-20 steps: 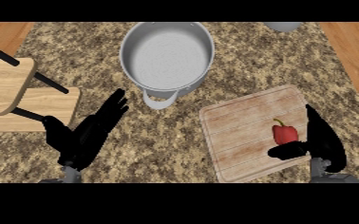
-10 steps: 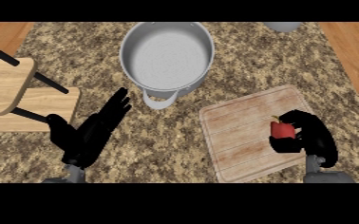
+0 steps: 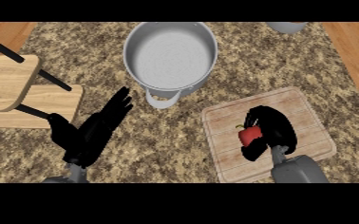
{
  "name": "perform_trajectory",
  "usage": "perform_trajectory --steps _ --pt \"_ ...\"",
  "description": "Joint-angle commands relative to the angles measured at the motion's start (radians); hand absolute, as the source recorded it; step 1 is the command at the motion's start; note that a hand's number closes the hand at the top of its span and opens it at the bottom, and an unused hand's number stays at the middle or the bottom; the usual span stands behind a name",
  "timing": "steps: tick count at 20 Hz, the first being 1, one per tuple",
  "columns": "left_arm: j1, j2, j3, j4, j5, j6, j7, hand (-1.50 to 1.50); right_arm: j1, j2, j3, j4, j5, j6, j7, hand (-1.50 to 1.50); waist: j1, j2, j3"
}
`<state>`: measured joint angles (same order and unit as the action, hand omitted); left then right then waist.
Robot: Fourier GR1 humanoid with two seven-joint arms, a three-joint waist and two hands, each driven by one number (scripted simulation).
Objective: Pick the bell pepper from the cutting board and place it in the pot
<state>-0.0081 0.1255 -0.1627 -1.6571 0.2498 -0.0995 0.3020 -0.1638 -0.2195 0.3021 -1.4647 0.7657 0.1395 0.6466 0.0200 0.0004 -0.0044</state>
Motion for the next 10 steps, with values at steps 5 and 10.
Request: perform_trajectory --steps 5,10 --pt "0.001 -0.042 -0.024 0.011 -0.049 0.023 -0.017 0.0 -0.118 0.053 0.108 0.037 0.072 0.114 -0.04 1.5 -0.014 -0.001 0.004" --pt "0.026 -0.008 0.009 -0.047 -0.02 0.0 0.046 0.0 -0.066 0.036 0.097 -0.174 0.147 0.126 0.07 1.5 -0.019 -0.003 0.004"
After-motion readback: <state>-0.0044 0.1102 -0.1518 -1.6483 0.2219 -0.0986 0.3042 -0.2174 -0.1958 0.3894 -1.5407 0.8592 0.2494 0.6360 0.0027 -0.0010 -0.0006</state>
